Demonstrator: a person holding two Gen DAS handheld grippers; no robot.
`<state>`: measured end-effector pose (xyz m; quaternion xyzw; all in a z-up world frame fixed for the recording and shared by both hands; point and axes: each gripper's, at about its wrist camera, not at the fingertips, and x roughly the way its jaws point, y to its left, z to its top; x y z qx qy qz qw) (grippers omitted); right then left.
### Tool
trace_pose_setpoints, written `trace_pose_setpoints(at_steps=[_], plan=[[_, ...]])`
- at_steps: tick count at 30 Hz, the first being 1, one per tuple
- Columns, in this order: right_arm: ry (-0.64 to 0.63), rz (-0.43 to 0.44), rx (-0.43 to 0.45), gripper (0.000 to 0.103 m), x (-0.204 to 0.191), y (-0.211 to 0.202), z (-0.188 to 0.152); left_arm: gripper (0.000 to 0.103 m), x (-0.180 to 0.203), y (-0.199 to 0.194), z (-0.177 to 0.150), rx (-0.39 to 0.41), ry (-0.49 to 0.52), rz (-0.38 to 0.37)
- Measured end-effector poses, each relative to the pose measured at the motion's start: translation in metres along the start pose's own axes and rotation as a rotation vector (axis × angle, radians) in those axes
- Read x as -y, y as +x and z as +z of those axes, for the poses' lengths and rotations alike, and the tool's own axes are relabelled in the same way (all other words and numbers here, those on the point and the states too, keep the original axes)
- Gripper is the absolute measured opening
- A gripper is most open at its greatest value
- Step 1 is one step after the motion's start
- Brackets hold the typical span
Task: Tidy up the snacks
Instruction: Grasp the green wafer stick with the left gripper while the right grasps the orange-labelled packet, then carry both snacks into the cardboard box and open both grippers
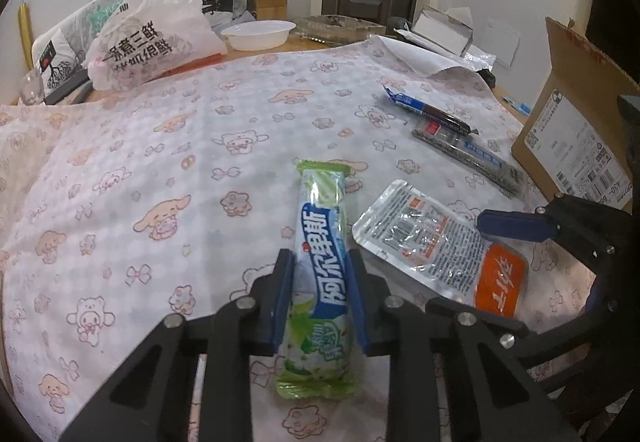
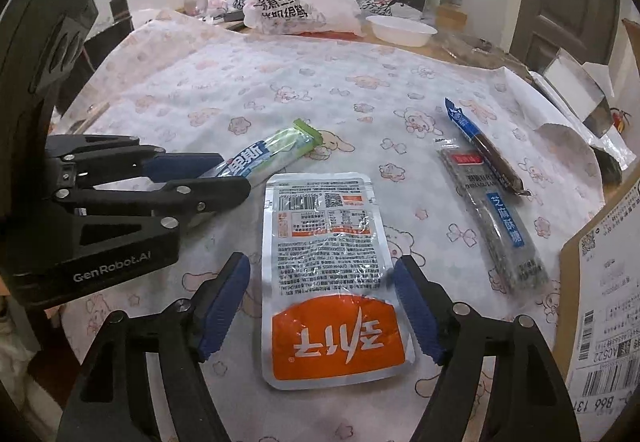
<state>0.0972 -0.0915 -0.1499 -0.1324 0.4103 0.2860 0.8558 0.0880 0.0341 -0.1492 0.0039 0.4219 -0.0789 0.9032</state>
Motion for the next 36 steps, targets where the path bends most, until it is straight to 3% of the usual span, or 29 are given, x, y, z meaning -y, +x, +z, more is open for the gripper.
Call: trace_pose_setpoints(at_steps=[4,7,9,11,21,36], plan=[[-0.033,-0.004,0.01,0.071,0.002,0.001,0.003,0.024,0.0,0.0,-0.001,-0.001,-0.004,-0.001],[-0.066,-0.01,0.0,0.079,0.005,0.005,0.005,0.024,0.0,-0.001,-0.002,-0.002,-0.008,0.003],[-0.057,0.011,-0.01,0.076,0.008,0.006,0.005,0.024,0.0,-0.002,-0.002,-0.002,-0.011,0.006],[-0.05,0.014,-0.006,0.065,0.009,0.005,0.005,0.023,-0.002,-0.002,-0.002,-0.003,-0.015,0.006],[-0.026,-0.003,0.051,0.065,0.0,-0.021,0.006,0.023,-0.007,-0.018,-0.006,0.014,-0.045,0.001],[-0.05,-0.038,0.304,0.065,-0.034,-0.136,0.029,0.023,0.008,-0.137,0.009,0.228,-0.031,0.002]])
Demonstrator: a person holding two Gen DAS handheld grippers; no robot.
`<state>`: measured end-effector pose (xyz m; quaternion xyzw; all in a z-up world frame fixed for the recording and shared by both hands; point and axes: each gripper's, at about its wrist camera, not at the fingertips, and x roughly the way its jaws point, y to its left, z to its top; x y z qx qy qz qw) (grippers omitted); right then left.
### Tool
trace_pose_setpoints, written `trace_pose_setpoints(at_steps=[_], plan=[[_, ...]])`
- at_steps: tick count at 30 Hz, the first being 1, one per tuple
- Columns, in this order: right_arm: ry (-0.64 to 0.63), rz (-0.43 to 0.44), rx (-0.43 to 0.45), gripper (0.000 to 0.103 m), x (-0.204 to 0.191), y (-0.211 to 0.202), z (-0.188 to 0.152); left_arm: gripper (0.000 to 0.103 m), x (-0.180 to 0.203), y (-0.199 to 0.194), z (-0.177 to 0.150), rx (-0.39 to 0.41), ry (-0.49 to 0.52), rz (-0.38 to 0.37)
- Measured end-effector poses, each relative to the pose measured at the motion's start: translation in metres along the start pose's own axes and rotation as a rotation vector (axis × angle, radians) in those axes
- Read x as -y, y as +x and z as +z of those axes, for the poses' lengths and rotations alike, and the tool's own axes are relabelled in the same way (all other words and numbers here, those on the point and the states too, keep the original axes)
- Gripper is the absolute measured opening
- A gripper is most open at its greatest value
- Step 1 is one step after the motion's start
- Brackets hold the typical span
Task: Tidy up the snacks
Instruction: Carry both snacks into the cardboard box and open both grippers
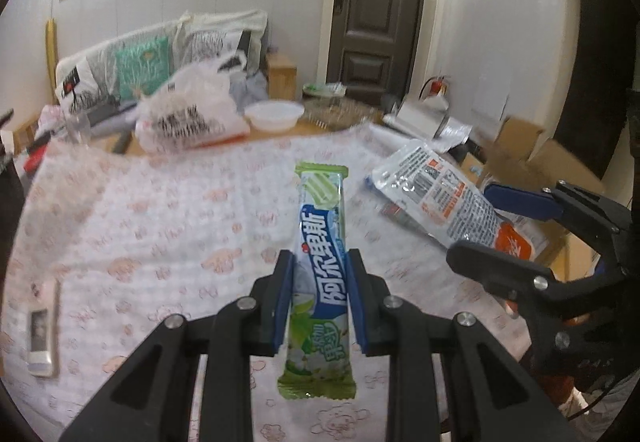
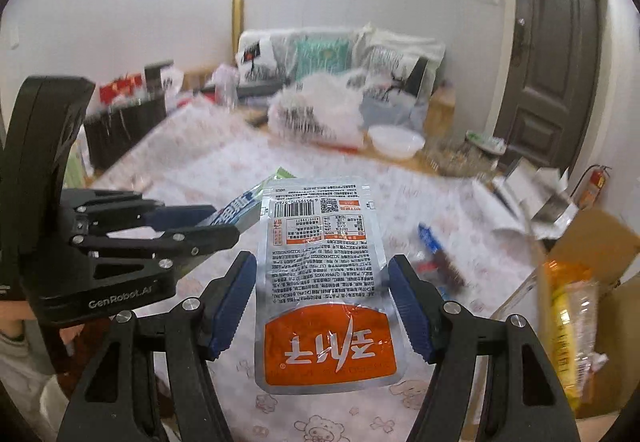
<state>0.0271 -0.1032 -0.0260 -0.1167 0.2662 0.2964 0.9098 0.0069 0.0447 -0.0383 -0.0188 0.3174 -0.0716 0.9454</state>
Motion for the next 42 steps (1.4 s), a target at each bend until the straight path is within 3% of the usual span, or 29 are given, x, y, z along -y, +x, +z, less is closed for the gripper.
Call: trace_pose_setpoints(at_steps=[8,16,21,26,32,42], plan=[[0.021,-0.059,0.142,0.065,0.032,-0.067,0.013,0.023,0.058,-0.039,0.044,0.109,0.081,-0.043],[0.143,-0.211,0.166,0.065,0.112,-0.109,-0.009,0.023,0.153,-0.028,0.079,0.135,0.181,-0.18],[0.225,-0.272,0.129,0.065,0.163,-0.114,-0.033,0.023,0.214,0.0,0.095,0.088,0.231,-0.29],[0.271,-0.283,0.074,0.065,0.2,-0.103,-0.055,0.023,0.25,0.034,0.103,0.024,0.245,-0.334],[0.285,-0.272,0.031,0.065,0.227,-0.09,-0.066,0.023,0.28,0.07,0.104,-0.065,0.259,-0.351],[0.226,-0.27,-0.035,0.065,0.227,-0.067,-0.07,0.025,0.293,0.104,0.105,-0.149,0.29,-0.332]])
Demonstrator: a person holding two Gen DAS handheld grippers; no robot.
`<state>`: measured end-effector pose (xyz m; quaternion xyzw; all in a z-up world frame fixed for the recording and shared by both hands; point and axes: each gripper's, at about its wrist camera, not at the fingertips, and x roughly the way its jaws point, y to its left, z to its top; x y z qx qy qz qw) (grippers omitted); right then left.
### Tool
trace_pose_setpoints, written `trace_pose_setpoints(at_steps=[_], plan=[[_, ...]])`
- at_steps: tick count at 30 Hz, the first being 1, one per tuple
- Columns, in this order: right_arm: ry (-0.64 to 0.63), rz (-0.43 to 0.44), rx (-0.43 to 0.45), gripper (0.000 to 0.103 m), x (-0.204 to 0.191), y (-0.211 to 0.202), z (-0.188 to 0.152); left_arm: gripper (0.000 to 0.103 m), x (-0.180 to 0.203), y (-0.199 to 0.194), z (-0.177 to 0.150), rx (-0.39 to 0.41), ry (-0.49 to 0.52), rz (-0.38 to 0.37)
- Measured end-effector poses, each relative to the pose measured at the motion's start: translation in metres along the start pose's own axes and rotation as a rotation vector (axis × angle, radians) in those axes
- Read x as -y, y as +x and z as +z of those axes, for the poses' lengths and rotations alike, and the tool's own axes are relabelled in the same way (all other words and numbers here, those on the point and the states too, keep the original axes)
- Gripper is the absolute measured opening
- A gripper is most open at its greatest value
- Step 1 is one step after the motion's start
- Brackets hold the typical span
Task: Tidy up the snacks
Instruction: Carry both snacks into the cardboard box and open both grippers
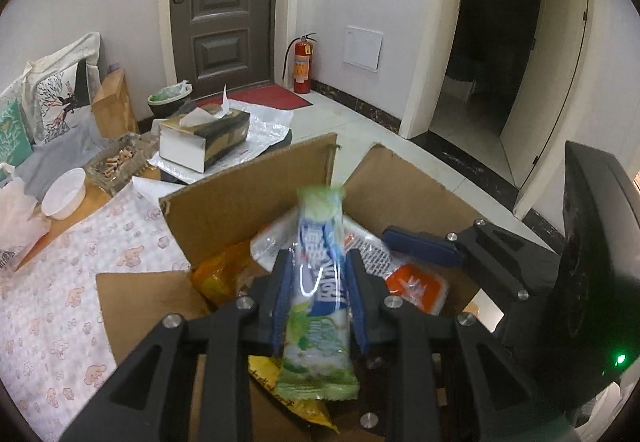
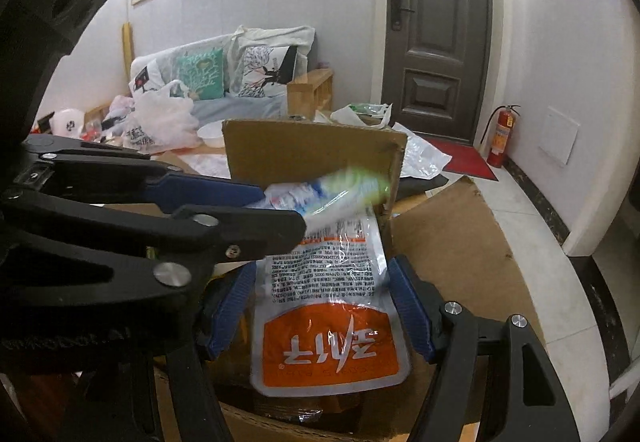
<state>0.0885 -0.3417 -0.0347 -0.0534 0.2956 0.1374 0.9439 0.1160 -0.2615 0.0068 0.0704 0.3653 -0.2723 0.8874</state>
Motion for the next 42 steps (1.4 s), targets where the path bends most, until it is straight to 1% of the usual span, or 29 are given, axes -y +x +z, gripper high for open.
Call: trace_pose_setpoints(at_steps=[1,2,4,5,6,8,9,11,15,17,20,24,26,29,31,33,37,38,42], plan=[[-0.006,-0.001,-0.006,0.065,-0.003,0.001,0.0,0.031,-0.001,-0.001,0.0,0.004,-0.001,0.001],[-0.017,-0.005,-0.01,0.065,-0.005,0.001,-0.001,0.039,-0.002,-0.002,-0.001,0.01,-0.006,0.001],[-0.023,-0.002,-0.015,0.067,-0.008,0.003,-0.002,0.043,-0.004,-0.006,-0.002,0.02,-0.012,0.007],[-0.024,-0.001,-0.016,0.071,-0.008,0.002,-0.003,0.043,-0.007,-0.006,-0.003,0.02,-0.015,0.005],[-0.025,-0.005,-0.014,0.072,-0.009,0.0,-0.003,0.044,-0.009,-0.008,-0.003,0.021,-0.02,0.006],[-0.025,-0.001,-0.01,0.074,-0.009,-0.005,-0.003,0.052,-0.012,-0.012,-0.004,0.027,-0.023,0.017],[-0.023,0.006,-0.008,0.077,-0.009,-0.005,-0.001,0.054,-0.013,-0.015,-0.005,0.033,-0.023,0.022],[-0.022,0.013,-0.003,0.078,-0.009,-0.01,-0.001,0.06,-0.016,-0.022,-0.007,0.047,-0.023,0.029],[-0.015,0.033,0.005,0.078,-0.014,-0.019,0.0,0.063,-0.022,-0.043,-0.012,0.078,-0.023,0.047],[-0.01,0.044,0.016,0.078,-0.018,-0.025,0.003,0.067,-0.027,-0.052,-0.014,0.094,-0.025,0.058],[-0.009,0.059,0.038,0.078,-0.028,-0.034,0.008,0.069,-0.037,-0.072,-0.021,0.122,-0.031,0.079],[-0.021,0.083,0.074,0.078,-0.049,-0.048,0.015,0.07,-0.056,-0.098,-0.033,0.156,-0.047,0.117],[-0.034,0.092,0.09,0.078,-0.063,-0.055,0.019,0.073,-0.07,-0.116,-0.041,0.178,-0.065,0.142],[-0.056,0.116,0.113,0.078,-0.087,-0.063,0.024,0.075,-0.095,-0.138,-0.053,0.205,-0.092,0.171],[-0.062,0.126,0.122,0.076,-0.106,-0.064,0.028,0.075,-0.11,-0.15,-0.061,0.216,-0.105,0.192],[-0.07,0.154,0.121,0.065,-0.125,-0.061,0.029,0.076,-0.13,-0.16,-0.073,0.219,-0.115,0.216],[-0.098,0.21,0.113,0.053,-0.171,-0.055,0.027,0.076,-0.162,-0.168,-0.096,0.209,-0.146,0.235],[-0.106,0.221,0.107,0.048,-0.18,-0.053,0.026,0.076,-0.17,-0.169,-0.102,0.204,-0.156,0.236],[-0.161,0.268,0.043,0.044,-0.225,-0.029,0.022,0.076,-0.207,-0.163,-0.127,0.176,-0.208,0.23]])
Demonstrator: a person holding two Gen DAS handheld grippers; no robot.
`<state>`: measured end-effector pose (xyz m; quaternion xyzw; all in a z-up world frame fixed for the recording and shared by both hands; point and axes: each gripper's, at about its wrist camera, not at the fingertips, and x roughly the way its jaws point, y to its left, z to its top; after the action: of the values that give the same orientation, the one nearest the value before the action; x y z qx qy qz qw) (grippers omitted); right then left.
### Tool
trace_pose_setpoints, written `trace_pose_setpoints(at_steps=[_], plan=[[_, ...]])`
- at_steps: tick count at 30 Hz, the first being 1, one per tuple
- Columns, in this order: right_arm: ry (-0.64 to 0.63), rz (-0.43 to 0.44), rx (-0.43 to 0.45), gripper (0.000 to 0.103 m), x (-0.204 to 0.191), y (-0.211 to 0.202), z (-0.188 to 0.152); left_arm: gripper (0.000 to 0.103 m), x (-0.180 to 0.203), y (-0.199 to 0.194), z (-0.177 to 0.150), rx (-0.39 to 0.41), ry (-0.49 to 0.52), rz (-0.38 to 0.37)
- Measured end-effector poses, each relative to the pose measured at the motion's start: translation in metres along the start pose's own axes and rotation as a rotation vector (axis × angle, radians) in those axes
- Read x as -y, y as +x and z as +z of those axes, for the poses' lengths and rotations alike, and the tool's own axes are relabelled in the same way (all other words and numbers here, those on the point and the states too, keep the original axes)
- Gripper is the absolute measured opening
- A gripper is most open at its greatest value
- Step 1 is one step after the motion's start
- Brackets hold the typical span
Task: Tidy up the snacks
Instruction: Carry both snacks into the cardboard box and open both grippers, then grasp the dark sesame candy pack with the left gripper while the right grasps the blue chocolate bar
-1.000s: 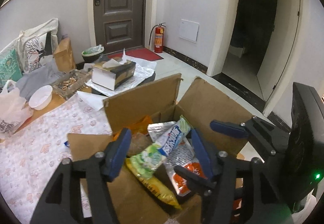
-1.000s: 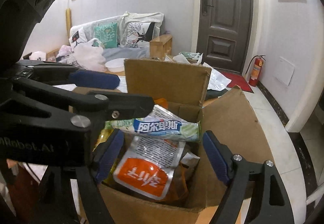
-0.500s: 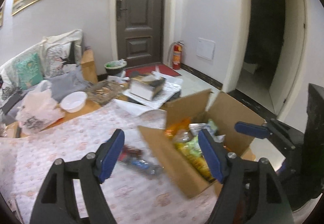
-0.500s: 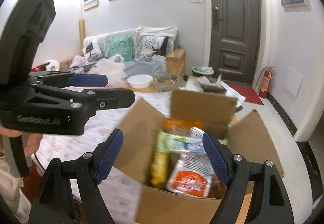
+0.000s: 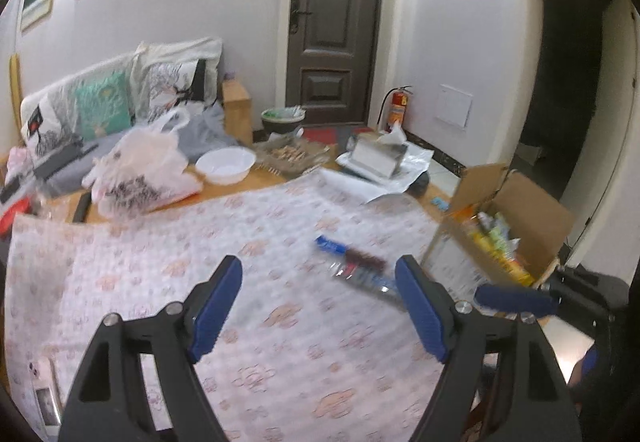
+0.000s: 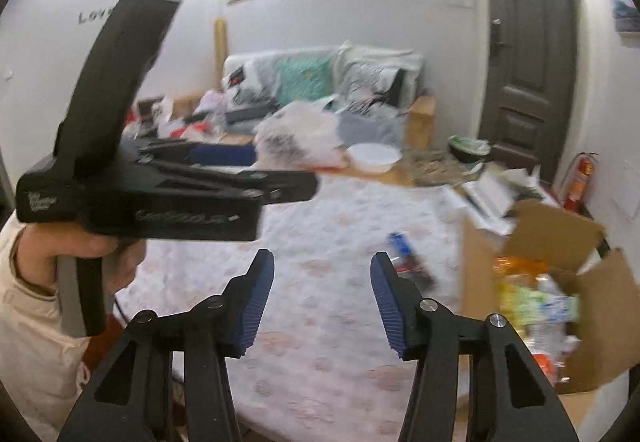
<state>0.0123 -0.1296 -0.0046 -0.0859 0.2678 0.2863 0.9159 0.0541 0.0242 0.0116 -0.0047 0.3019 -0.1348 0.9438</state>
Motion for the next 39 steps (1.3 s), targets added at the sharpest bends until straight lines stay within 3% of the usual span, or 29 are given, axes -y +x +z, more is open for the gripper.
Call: trace_pose_setpoints(at_steps=[7,14,18,24,26,29,33,39], plan=[[0.021,0.011,-0.166,0.044,-0.015,0.077,-0.013,0.076,-0.037,0.048,-0.018,-0.087,-0.037,0.005],[0.136,-0.161,-0.3,0.045,0.041,0.152,-0.03,0.076,-0.047,0.098,-0.026,-0.16,-0.055,-0.03],[0.147,-0.243,-0.345,0.045,0.07,0.174,-0.04,0.076,-0.044,0.13,-0.029,-0.198,-0.059,-0.074],[0.147,-0.3,-0.375,0.046,0.091,0.191,-0.042,0.076,-0.045,0.168,-0.034,-0.253,-0.061,-0.135],[0.144,-0.326,-0.377,0.056,0.095,0.194,-0.041,0.076,-0.05,0.175,-0.037,-0.264,-0.078,-0.152],[0.151,-0.342,-0.379,0.066,0.102,0.201,-0.039,0.076,-0.056,0.177,-0.04,-0.267,-0.096,-0.164],[0.167,-0.337,-0.395,0.067,0.107,0.207,-0.036,0.076,-0.06,0.176,-0.042,-0.265,-0.111,-0.183],[0.197,-0.223,-0.429,0.066,0.09,0.201,-0.038,0.076,-0.06,0.172,-0.045,-0.266,-0.096,-0.188]])
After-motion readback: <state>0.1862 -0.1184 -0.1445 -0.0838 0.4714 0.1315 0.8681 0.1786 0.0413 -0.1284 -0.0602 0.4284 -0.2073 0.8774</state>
